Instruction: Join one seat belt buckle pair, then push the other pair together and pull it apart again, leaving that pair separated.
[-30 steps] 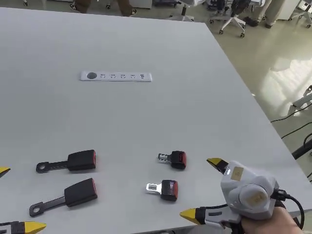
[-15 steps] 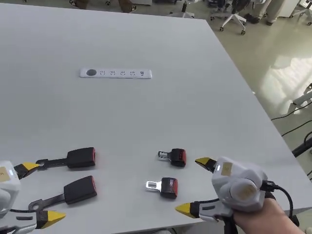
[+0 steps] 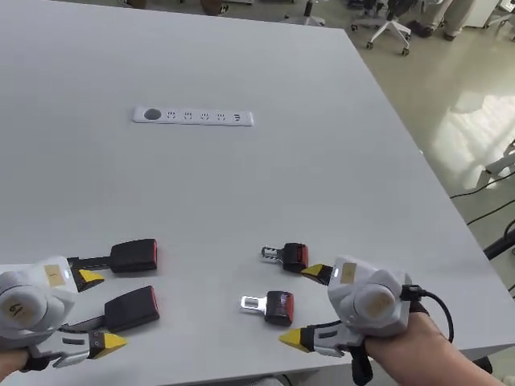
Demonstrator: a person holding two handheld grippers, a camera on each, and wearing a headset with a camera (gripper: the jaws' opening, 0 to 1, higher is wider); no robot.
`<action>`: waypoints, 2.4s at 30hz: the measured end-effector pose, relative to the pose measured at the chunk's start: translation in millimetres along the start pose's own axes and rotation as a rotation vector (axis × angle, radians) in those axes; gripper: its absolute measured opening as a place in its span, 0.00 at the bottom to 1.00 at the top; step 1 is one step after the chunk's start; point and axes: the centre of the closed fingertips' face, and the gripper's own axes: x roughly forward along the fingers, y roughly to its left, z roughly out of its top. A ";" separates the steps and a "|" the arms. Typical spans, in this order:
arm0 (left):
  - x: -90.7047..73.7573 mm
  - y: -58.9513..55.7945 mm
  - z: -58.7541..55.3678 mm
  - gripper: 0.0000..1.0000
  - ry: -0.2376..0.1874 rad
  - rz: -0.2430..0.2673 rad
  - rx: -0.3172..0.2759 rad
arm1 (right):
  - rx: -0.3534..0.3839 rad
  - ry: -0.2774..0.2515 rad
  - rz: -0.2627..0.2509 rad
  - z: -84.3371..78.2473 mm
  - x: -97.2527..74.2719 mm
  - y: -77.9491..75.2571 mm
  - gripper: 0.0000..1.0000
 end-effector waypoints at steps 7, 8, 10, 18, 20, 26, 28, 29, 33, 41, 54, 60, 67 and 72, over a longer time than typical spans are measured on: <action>16.6 -1.1 -3.6 0.53 0.032 -0.039 0.046 | -0.030 0.033 0.051 -8.5 15.4 3.6 0.57; 18.7 -1.6 -4.9 0.53 0.037 -0.047 0.047 | -0.036 0.036 0.060 -9.8 18.0 4.2 0.56; 22.2 -1.2 -6.2 0.52 0.042 -0.050 0.048 | -0.037 0.040 0.065 -11.2 21.4 3.4 0.55; 32.4 4.2 -13.6 0.47 0.067 -0.065 0.064 | -0.044 0.063 0.091 -16.6 34.7 -0.3 0.51; 33.4 4.9 -16.0 0.45 0.073 -0.070 0.069 | -0.048 0.069 0.102 -18.4 37.3 0.2 0.49; 36.4 6.2 -19.6 0.42 0.087 -0.091 0.089 | -0.056 0.085 0.118 -22.2 42.8 -1.0 0.47; 37.6 7.0 -20.4 0.40 0.096 -0.097 0.104 | -0.051 0.087 0.122 -23.1 44.6 -2.6 0.46; 38.3 7.3 -20.4 0.39 0.098 -0.099 0.109 | -0.049 0.089 0.125 -23.5 45.3 -2.7 0.45; 40.6 7.3 -19.7 0.37 0.104 -0.114 0.127 | -0.047 0.090 0.139 -23.4 47.7 -3.6 0.42; 41.7 4.3 -20.1 0.36 0.123 -0.143 0.182 | -0.072 0.110 0.159 -26.7 49.4 -5.5 0.38; 44.7 4.7 -24.4 0.35 0.154 -0.176 0.271 | -0.195 0.154 0.245 -26.0 52.1 -4.3 0.34; 45.2 5.9 -25.3 0.35 0.151 -0.181 0.272 | -0.212 0.161 0.256 -25.5 53.3 -6.6 0.34; 45.5 4.9 -25.2 0.34 0.150 -0.187 0.284 | -0.197 0.155 0.248 -25.0 52.9 -6.1 0.34; 46.0 5.0 -25.8 0.34 0.159 -0.191 0.289 | -0.180 0.152 0.241 -23.0 54.2 -5.1 0.34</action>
